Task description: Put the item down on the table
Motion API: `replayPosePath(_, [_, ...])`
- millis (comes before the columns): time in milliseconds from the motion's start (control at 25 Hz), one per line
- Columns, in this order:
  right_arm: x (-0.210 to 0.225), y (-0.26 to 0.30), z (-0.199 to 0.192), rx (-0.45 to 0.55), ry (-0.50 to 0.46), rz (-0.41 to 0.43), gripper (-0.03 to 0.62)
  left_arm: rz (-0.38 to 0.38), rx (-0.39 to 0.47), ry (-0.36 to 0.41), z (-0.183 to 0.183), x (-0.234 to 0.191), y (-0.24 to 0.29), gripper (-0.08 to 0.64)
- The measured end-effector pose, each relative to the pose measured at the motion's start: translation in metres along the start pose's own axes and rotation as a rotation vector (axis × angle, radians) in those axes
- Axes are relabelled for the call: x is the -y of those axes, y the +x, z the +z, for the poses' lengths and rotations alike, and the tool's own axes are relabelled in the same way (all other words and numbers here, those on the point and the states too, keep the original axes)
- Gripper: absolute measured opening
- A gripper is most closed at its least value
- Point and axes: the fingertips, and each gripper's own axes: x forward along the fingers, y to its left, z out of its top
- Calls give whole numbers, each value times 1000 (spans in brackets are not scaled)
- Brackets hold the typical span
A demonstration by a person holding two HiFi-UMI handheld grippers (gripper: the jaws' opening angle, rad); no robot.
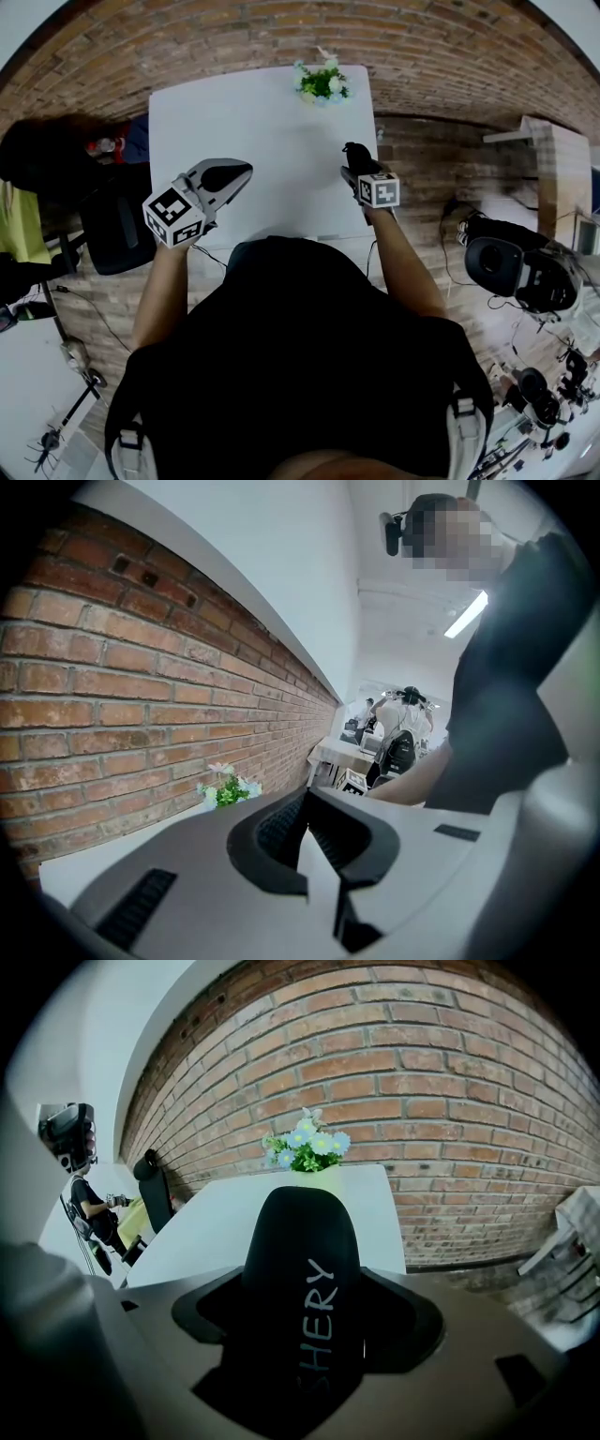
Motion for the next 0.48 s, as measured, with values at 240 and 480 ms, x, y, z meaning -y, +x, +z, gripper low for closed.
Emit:
replayPosePath(240, [14,19,-11,-33,26,-25,362,2,-6,-14,-2,-6,4,12])
replayPosePath(480, [19,32,-16,-54,26,-26,362,-2,-14,-30,-7,-6,11,12])
